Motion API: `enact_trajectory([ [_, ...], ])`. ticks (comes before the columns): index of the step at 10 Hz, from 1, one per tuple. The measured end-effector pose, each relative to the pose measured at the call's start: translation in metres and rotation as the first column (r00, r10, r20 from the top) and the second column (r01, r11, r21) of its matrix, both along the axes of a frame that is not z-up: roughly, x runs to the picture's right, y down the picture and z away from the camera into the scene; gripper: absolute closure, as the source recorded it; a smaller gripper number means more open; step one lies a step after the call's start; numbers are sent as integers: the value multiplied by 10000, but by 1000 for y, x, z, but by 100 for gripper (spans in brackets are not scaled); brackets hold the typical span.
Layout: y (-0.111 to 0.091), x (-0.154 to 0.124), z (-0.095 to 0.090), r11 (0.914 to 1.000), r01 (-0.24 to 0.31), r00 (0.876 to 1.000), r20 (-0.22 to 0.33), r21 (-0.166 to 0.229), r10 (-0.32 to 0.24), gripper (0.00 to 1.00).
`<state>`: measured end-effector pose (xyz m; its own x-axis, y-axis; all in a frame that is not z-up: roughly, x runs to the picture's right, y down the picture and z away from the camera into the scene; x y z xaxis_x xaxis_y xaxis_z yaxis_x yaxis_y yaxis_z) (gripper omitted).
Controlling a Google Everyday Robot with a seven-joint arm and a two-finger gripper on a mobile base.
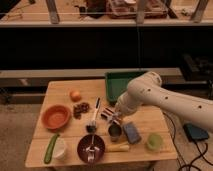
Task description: Place towel in table surface
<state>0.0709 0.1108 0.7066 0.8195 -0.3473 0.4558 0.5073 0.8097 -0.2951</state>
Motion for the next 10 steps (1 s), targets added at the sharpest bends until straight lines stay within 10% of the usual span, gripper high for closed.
enact_trajectory([
  [4,-28,49,-22,9939,-619,9714,-2232,910,809,100],
  [10,-37,198,-47,9444,-2555,8729,-3704,2071,3174,100],
])
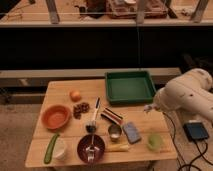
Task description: Place towel in table surface
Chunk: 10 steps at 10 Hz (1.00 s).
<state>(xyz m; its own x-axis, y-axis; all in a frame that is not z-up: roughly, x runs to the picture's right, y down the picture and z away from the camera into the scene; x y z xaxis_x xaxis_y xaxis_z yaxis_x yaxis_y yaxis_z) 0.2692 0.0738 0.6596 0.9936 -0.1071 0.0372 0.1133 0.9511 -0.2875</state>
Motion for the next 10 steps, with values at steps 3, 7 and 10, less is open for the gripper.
enact_trajectory([
  [3,11,64,20,9914,-1305,9914,-28,132,1306,100],
  [7,34,75,71,9786,-2045,9779,392,-247,2054,100],
  [10,30,47,108,9827,-1539,9831,842,-1028,1628,100],
])
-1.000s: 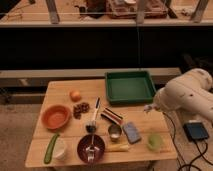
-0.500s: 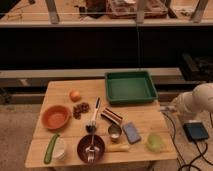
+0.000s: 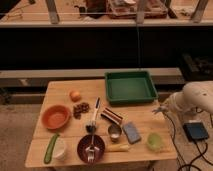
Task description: Place towel in table surface
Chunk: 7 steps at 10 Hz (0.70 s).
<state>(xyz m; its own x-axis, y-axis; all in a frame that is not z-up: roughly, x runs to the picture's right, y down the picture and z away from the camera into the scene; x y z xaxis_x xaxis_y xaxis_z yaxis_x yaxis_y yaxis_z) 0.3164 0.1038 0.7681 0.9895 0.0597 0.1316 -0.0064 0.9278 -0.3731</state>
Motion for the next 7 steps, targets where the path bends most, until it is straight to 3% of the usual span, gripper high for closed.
enact_trajectory([
  [3,9,-12,34,9992,159,9989,453,-362,-143,98],
  [7,13,-17,48,9983,396,9966,733,-416,-365,61],
])
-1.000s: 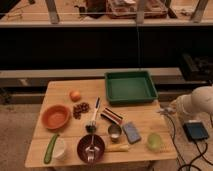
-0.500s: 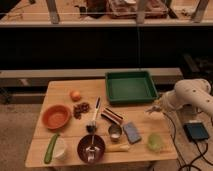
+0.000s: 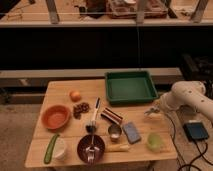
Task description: Place towel in table surface
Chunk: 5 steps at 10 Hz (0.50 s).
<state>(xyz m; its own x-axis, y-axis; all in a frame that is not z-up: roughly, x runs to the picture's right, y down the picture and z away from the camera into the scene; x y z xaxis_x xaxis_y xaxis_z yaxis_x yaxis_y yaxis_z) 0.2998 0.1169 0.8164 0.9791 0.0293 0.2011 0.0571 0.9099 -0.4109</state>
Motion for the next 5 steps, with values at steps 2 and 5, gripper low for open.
enact_trajectory([
  [2,3,-12,8,9999,110,9995,287,-84,-107,40],
  [5,25,-28,34,9987,244,9976,654,-444,-214,20],
])
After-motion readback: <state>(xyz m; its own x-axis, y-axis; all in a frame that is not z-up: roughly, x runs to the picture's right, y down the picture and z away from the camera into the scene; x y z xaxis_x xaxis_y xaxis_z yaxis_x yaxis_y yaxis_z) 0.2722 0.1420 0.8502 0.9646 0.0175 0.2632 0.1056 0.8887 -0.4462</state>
